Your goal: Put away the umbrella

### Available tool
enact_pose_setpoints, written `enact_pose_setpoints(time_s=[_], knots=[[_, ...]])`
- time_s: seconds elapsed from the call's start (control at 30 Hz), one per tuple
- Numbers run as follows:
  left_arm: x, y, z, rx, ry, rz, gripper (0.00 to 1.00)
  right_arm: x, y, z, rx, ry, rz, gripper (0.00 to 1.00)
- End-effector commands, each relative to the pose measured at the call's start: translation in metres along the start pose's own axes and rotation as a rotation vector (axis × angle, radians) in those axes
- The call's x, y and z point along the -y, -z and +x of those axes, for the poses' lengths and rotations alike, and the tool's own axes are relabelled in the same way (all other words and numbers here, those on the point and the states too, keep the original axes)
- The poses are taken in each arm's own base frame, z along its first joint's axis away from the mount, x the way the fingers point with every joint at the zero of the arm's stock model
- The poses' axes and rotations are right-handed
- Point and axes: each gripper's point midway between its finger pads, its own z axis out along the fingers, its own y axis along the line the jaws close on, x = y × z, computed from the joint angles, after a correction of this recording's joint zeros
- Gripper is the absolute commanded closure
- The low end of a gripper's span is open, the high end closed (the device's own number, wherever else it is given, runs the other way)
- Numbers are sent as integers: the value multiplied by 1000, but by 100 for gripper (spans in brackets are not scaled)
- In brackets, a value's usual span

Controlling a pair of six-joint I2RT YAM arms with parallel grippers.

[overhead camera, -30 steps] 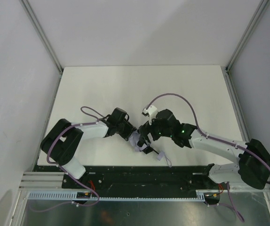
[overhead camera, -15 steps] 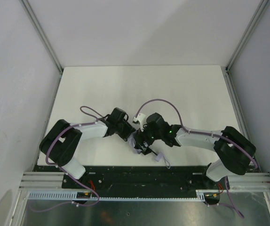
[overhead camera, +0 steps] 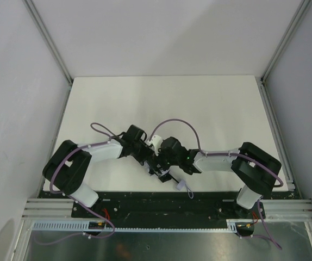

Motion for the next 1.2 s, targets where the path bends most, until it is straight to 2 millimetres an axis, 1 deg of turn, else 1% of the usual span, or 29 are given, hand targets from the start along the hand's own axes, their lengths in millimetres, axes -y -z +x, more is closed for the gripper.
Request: enact_pose_setpoints(time_s=[0.0,0.1,0.17,0.2,0.3,0.37,0.47,0.5,0.53,0.6,0.77,0.8,0.83,0.9,0.93,0.97,1.0,1.07,1.17], knots=[[10,17,24,-103,13,35,100,8,-16,-17,71,-26,32,17],[14,21,26,-111,3,51,100,3,-22,-11,55,-51,-9,25],[17,25,27,-111,-4,67,100,1,-24,-7,47,-76,-38,34],[20,27,28,-110,-11,79,100,-1,-25,-7,48,-91,-58,38],[28,35,29,-115,-26,108,100,-6,-24,-10,60,-132,-118,46],[32,39,31,-120,-33,127,100,-8,-22,-14,70,-151,-150,60],[38,47,33,-123,-44,156,100,-11,-15,-21,85,-173,-193,86],[40,49,33,-120,-50,164,100,-12,-13,-24,90,-179,-200,93],[42,51,32,-115,-54,173,100,-14,-10,-27,95,-185,-212,97],[44,53,31,-103,-57,182,100,-17,-3,-33,108,-205,-232,99],[46,53,25,-66,-84,189,100,-14,12,-49,150,-307,-297,100],[45,52,24,-61,-89,188,96,-12,15,-52,160,-326,-312,100],[45,51,22,-51,-98,187,87,-12,18,-54,163,-346,-335,100],[44,50,17,-18,-126,188,61,-14,24,-59,170,-388,-388,100],[44,51,14,1,-139,191,51,-15,28,-63,177,-409,-415,100],[44,52,12,17,-149,195,43,-17,32,-68,186,-428,-441,100],[43,53,10,31,-159,197,37,-17,35,-72,196,-445,-462,100],[41,55,8,48,-171,202,29,-20,43,-83,219,-475,-508,100],[40,59,9,57,-183,224,25,-25,53,-98,255,-512,-586,100]])
